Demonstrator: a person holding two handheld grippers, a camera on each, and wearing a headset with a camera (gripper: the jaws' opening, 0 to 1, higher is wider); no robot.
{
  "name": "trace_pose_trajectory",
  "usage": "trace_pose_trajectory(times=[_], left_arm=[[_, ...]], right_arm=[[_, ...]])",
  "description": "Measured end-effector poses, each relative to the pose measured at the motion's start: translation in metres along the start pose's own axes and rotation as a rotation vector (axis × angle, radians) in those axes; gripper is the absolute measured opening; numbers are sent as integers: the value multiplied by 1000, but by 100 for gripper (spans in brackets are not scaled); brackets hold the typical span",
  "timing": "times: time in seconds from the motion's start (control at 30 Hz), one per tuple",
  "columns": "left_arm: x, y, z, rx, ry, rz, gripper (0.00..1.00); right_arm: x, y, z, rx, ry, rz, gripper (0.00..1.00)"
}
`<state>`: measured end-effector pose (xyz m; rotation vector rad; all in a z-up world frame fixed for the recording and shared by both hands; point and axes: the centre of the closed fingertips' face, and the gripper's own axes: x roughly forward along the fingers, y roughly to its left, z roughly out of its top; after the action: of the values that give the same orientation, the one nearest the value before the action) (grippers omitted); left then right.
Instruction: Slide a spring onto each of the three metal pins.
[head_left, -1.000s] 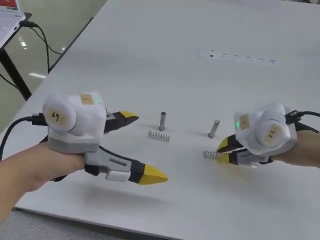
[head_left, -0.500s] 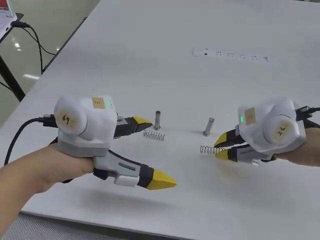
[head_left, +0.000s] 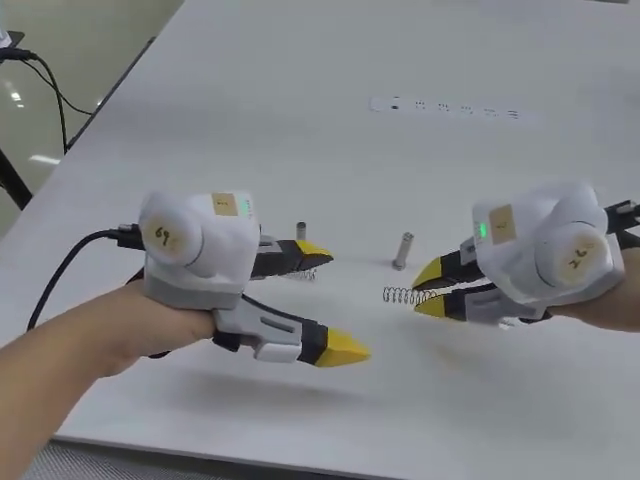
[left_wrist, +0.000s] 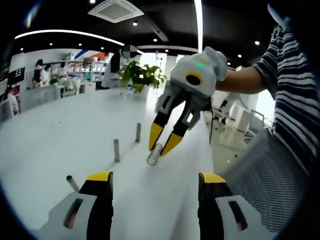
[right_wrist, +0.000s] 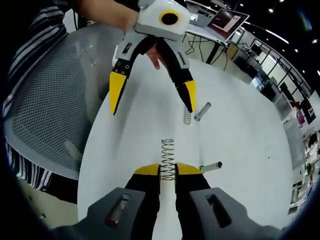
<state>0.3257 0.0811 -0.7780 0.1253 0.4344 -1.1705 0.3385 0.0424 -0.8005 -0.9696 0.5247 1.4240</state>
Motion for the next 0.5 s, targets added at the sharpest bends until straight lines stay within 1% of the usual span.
trace_pose_trajectory(times=[0.07,0.2,0.37,0.5], left_arm=[[4,-1,1,7,-1,-8,62],[13,-5,1,22,0,-32,50],[20,-8,7,32,-25,-51,38],[23,-7,9,35,-33,-62,28]], right_arm=[[0,1,2,-2,-2,1,8],[-2,3,5,-7,-6,4,8],[-3,5,10,-11,-16,6,8],[-6,6,13,-11,-23,5,8]])
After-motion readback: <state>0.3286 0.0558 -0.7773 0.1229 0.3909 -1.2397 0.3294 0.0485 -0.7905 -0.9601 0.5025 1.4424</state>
